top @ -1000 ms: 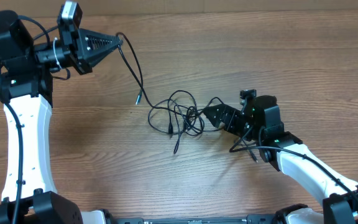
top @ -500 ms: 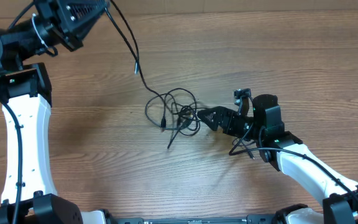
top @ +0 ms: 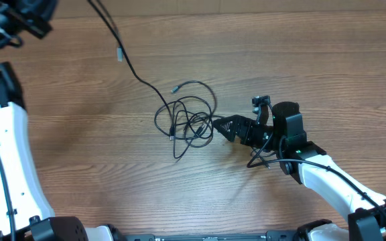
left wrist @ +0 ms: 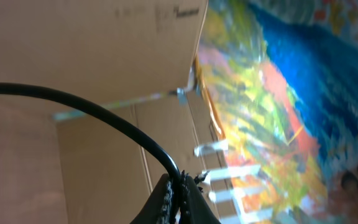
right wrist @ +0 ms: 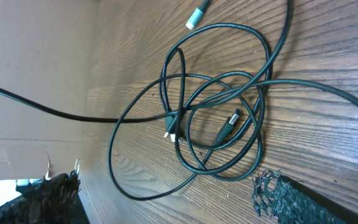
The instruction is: Untangle cables
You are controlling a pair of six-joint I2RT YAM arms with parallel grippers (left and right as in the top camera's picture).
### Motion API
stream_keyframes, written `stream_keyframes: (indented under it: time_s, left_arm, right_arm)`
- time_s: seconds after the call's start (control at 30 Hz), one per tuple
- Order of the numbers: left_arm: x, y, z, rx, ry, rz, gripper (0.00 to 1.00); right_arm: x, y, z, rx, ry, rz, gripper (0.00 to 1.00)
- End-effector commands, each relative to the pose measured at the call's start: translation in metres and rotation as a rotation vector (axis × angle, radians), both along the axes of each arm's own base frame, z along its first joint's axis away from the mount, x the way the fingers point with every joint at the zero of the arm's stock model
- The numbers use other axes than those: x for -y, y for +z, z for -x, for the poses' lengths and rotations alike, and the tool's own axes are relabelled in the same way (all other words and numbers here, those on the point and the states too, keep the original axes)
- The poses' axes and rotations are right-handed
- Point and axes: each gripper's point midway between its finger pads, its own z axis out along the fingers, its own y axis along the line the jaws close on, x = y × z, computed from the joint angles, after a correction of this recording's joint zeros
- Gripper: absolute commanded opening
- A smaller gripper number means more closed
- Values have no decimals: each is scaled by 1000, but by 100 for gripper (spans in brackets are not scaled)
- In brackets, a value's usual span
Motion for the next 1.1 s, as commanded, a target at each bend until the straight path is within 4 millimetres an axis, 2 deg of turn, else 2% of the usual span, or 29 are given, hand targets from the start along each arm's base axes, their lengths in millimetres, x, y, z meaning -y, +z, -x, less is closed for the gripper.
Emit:
stream_keyframes:
  time_s: [0.0,0.2,0.37,0.63,0.83,1.07]
  left_arm:
    - [-18,39,19,88,86,-12,4]
    - [-53,70,38,122,210,-35,4]
    - [-73,99,63,177,311,-78,4]
    - [-85,126,86,210,407,-92,4]
    - [-85,151,97,293,468,-60,4]
    - [-86,161,101,326,494,-41,4]
  right_arm:
    - [0,4,-4,27,8,4,100]
    - [0,3,-4,27,5,6,100]
    - [0,3,-4,27,5,6,100]
    - [0,4,-4,28,5,6,100]
    - [0,4,-4,35,10,9,100]
    - [-1,4,-3,254,150,128,100]
